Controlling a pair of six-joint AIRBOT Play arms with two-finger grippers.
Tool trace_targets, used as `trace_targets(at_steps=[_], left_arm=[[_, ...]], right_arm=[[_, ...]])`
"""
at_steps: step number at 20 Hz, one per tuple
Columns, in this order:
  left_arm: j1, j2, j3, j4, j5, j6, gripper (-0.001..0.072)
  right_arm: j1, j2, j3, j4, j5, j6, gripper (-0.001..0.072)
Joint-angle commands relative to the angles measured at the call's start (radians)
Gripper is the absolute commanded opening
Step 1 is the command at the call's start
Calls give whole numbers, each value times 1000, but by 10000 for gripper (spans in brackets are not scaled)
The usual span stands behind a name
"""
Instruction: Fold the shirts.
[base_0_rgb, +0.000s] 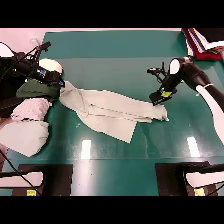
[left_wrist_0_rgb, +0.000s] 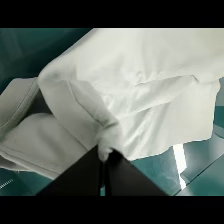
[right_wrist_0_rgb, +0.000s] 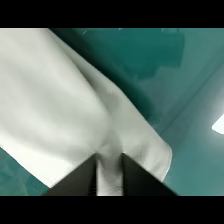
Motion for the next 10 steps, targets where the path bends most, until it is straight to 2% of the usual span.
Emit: trace_targets(at_steps=[1, 2, 5, 7, 10], left_arm=[[0, 0, 0, 0, -3, 4, 27], [0, 2, 0, 0, -7, 6, 27], [0, 35, 6, 2, -3, 14, 27], [10, 97, 55, 2, -7, 13, 27], [28, 239, 246, 8, -5, -14, 27]], right_arm=[[10, -10, 1, 1, 45, -45, 129], [10, -10, 1, 1, 61, -66, 18], [10, 38, 1, -8, 27, -59, 17], [5, 148, 34, -8, -43, -28, 17], [-20, 364, 210, -9, -73, 18, 17]])
